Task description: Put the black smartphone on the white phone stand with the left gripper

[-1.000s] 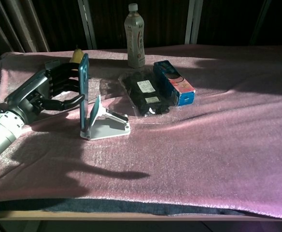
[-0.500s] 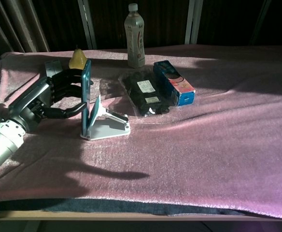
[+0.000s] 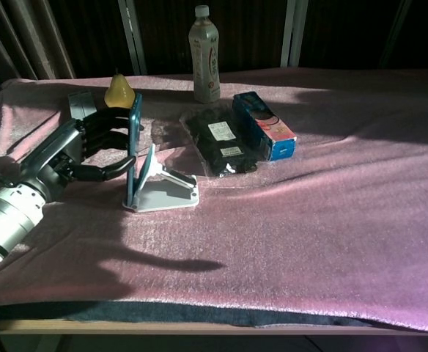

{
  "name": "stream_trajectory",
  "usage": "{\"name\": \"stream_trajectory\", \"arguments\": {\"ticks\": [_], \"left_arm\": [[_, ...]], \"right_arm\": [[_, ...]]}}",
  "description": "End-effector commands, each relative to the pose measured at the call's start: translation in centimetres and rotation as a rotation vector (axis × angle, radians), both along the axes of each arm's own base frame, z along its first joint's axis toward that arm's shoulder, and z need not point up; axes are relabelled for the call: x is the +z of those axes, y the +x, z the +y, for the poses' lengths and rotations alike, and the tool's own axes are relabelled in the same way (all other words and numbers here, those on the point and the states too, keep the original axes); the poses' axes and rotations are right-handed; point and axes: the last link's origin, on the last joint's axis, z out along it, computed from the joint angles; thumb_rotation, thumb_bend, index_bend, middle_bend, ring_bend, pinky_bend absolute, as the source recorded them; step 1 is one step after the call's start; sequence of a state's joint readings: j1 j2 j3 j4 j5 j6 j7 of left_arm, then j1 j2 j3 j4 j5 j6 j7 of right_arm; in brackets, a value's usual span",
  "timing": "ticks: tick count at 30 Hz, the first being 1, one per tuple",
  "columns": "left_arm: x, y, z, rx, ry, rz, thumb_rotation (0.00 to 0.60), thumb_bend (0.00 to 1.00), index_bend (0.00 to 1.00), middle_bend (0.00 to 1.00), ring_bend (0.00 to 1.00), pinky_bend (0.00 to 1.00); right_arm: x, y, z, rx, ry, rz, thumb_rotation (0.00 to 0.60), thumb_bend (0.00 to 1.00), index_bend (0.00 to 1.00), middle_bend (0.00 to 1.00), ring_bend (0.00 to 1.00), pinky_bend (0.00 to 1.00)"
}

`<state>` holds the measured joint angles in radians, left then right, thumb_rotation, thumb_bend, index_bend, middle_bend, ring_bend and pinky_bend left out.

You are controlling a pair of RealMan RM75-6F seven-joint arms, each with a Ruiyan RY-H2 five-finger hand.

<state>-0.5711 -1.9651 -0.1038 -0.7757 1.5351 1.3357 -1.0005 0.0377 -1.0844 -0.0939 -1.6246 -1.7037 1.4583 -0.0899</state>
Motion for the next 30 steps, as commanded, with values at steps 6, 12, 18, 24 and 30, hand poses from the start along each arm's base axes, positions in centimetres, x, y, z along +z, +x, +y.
{"name": "stream_trajectory", "arguments": {"ticks": [6,12,18,24,30], "left_arm": [[-0.11,-0.13,0.15,0.009,-0.007,0.000,0.600,0.45,0.83,0.99,0.65,0.21],[-0.22,-0.15,0.07,0.002,-0.015,0.000,0.600,0.41,0.75,0.92,0.58,0.16],[-0.33,-0.30,0.03,-0.005,-0.017,0.016,0.600,0.38,0.70,0.79,0.48,0.13],[-0.39,-0.24,0.10,-0.003,-0.011,0.013,0.600,0.35,0.56,0.66,0.40,0.11],[-0.55,-0.25,0.16,0.003,-0.022,0.018,0.600,0.34,0.44,0.56,0.34,0.09]], "right_arm": [[0.06,-0.01,0.02,0.000,-0.002,0.000,0.600,0.13,0.00,0.00,0.00,0.00],[0.05,0.01,0.02,0.000,-0.002,0.000,0.600,0.13,0.00,0.00,0.00,0.00],[0.04,0.01,0.01,0.000,-0.003,0.000,0.600,0.13,0.00,0.00,0.00,0.00],[0.04,0.02,0.02,0.000,-0.001,-0.001,0.600,0.13,0.00,0.00,0.00,0.00],[0.05,0.03,-0.01,0.000,-0.002,-0.003,0.600,0.13,0.00,0.00,0.00,0.00]]}}
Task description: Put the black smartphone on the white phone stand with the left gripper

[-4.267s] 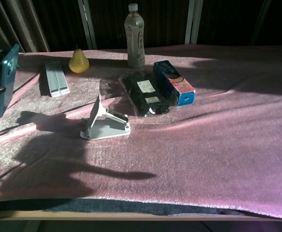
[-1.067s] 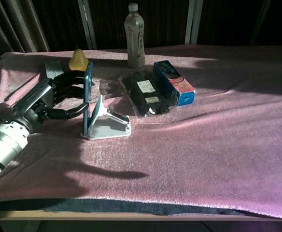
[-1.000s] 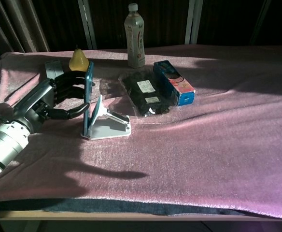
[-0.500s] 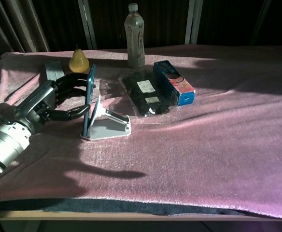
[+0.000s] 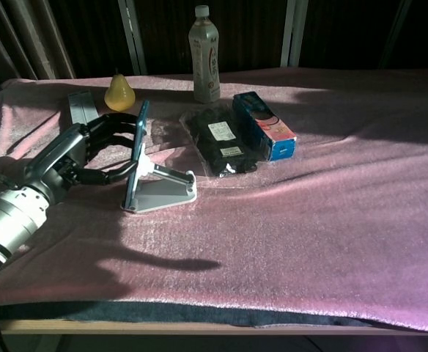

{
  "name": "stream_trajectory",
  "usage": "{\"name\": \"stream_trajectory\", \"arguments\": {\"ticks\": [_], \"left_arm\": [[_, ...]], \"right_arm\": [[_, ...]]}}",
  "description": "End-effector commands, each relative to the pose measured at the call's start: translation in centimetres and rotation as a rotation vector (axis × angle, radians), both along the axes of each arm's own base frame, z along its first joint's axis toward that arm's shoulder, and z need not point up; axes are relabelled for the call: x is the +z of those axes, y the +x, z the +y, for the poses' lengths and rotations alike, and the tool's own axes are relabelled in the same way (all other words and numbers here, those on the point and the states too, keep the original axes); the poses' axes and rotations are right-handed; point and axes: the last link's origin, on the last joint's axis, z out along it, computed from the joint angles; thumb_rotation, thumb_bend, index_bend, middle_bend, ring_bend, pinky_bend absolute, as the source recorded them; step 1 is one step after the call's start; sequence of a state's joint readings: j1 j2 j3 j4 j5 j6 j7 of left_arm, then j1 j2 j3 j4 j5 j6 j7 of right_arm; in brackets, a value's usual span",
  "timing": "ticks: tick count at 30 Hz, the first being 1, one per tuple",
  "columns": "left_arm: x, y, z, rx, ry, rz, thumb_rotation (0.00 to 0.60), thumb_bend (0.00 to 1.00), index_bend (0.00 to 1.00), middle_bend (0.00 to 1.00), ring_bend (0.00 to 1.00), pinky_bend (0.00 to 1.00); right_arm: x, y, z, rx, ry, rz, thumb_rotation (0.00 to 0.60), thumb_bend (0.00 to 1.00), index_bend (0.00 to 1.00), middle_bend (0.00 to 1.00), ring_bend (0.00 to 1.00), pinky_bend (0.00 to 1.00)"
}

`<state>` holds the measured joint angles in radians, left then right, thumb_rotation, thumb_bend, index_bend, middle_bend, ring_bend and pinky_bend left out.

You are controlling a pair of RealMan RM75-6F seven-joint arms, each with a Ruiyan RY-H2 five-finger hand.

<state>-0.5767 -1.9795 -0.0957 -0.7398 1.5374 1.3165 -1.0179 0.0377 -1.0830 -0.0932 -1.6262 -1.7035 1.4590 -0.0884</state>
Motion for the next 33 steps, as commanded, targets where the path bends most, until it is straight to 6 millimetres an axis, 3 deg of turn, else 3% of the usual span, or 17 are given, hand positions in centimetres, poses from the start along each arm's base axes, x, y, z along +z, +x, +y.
{"name": "stream_trajectory", "arguments": {"ticks": [1,7,16,21,25,29,33], "left_arm": [[-0.1,0.0,0.0,0.002,-0.004,0.006,0.600,0.34,0.40,0.53,0.32,0.09],[-0.1,0.2,0.2,0.004,0.006,0.025,0.600,0.32,0.20,0.34,0.21,0.07],[0.0,0.5,0.1,-0.011,0.021,0.052,0.600,0.30,0.03,0.10,0.06,0.05],[0.4,0.6,-0.2,-0.031,0.036,0.049,0.600,0.29,0.00,0.01,0.00,0.03],[1.1,0.7,-0.8,-0.057,0.044,0.046,0.600,0.29,0.00,0.00,0.00,0.03],[3.2,-0.5,-1.6,-0.087,0.095,0.091,0.600,0.29,0.00,0.00,0.00,0.01],[7.9,-4.2,-2.9,-0.076,0.165,0.277,0.600,0.32,0.02,0.01,0.00,0.00]], "right_arm": [[0.0,0.0,0.0,0.000,-0.001,-0.001,0.600,0.13,0.00,0.00,0.00,0.00],[0.0,0.0,0.0,0.001,0.000,-0.002,0.600,0.13,0.00,0.00,0.00,0.00],[0.1,0.0,0.1,0.004,-0.003,-0.005,0.600,0.13,0.00,0.00,0.00,0.00],[0.1,0.0,0.1,0.005,-0.003,-0.003,0.600,0.13,0.00,0.00,0.00,0.00],[0.0,0.1,0.0,0.004,-0.002,0.001,0.600,0.13,0.00,0.00,0.00,0.00],[0.2,0.1,0.1,0.003,-0.007,-0.003,0.600,0.13,0.00,0.00,0.00,0.00],[0.3,0.0,0.1,0.000,-0.013,-0.005,0.600,0.13,0.00,0.00,0.00,0.00]]}}
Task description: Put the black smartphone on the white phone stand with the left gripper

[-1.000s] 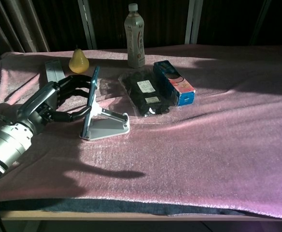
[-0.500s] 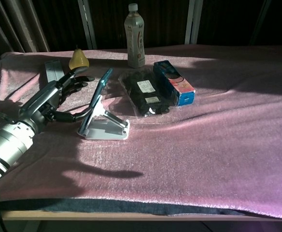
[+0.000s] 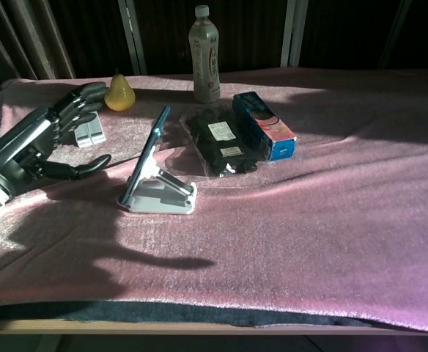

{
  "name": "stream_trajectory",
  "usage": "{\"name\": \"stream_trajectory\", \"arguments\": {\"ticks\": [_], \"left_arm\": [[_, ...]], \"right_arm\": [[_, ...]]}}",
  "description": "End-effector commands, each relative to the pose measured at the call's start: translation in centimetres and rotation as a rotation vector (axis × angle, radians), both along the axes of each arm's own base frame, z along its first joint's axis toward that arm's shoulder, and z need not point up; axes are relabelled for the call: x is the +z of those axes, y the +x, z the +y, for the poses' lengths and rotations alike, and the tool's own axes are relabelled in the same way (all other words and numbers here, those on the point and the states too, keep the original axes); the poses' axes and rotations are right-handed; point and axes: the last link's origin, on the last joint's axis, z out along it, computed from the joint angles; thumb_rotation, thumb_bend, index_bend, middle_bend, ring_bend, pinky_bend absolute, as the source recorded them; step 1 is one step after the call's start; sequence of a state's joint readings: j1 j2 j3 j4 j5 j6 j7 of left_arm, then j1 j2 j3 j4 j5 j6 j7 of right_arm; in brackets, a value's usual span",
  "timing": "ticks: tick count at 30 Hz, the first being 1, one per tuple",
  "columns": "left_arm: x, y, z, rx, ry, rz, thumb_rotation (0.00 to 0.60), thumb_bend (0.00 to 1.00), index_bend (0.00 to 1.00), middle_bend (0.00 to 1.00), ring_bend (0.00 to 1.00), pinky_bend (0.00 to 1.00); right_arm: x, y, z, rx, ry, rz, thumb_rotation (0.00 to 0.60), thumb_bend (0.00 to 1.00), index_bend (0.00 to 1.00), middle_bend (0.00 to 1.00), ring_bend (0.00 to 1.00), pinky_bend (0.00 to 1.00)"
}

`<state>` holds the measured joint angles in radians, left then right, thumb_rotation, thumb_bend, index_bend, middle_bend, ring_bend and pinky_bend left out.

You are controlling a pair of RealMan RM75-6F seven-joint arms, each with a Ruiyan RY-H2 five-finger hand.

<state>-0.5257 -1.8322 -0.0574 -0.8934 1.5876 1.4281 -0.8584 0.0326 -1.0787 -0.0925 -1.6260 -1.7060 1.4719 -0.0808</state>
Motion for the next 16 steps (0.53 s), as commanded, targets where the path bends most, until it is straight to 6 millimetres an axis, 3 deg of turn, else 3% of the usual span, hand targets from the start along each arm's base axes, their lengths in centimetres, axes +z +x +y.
{"name": "stream_trajectory", "arguments": {"ticks": [1,4,7,10,12,16], "left_arm": [[5.1,-4.0,-1.8,0.022,0.076,0.228,0.600,0.33,0.02,0.01,0.00,0.00],[9.9,-8.2,-4.3,0.134,0.118,0.575,0.600,0.33,0.02,0.01,0.00,0.01],[13.4,-10.2,-7.4,0.336,0.234,0.833,0.600,0.34,0.00,0.00,0.00,0.00],[14.7,-9.8,-8.9,0.457,0.354,1.010,0.600,0.34,0.00,0.00,0.00,0.00],[14.5,-8.9,-9.1,0.466,0.381,0.986,0.600,0.34,0.00,0.00,0.00,0.00],[14.2,-8.9,-9.3,0.440,0.317,0.990,0.600,0.34,0.00,0.00,0.00,0.00]], "right_arm": [[0.1,0.0,0.0,-0.002,-0.004,0.000,0.600,0.13,0.00,0.00,0.00,0.00],[0.1,-0.1,0.0,-0.008,-0.011,0.006,0.600,0.13,0.00,0.00,0.00,0.00],[-0.1,-0.2,-0.2,-0.013,-0.015,0.018,0.600,0.13,0.00,0.00,0.00,0.00],[-0.4,0.0,-0.3,-0.011,-0.015,0.024,0.600,0.13,0.00,0.00,0.00,0.00],[-0.6,0.1,-0.4,-0.007,-0.014,0.023,0.600,0.13,0.00,0.00,0.00,0.00],[-1.0,0.2,-0.3,-0.003,0.002,0.031,0.600,0.13,0.00,0.00,0.00,0.00]]}}
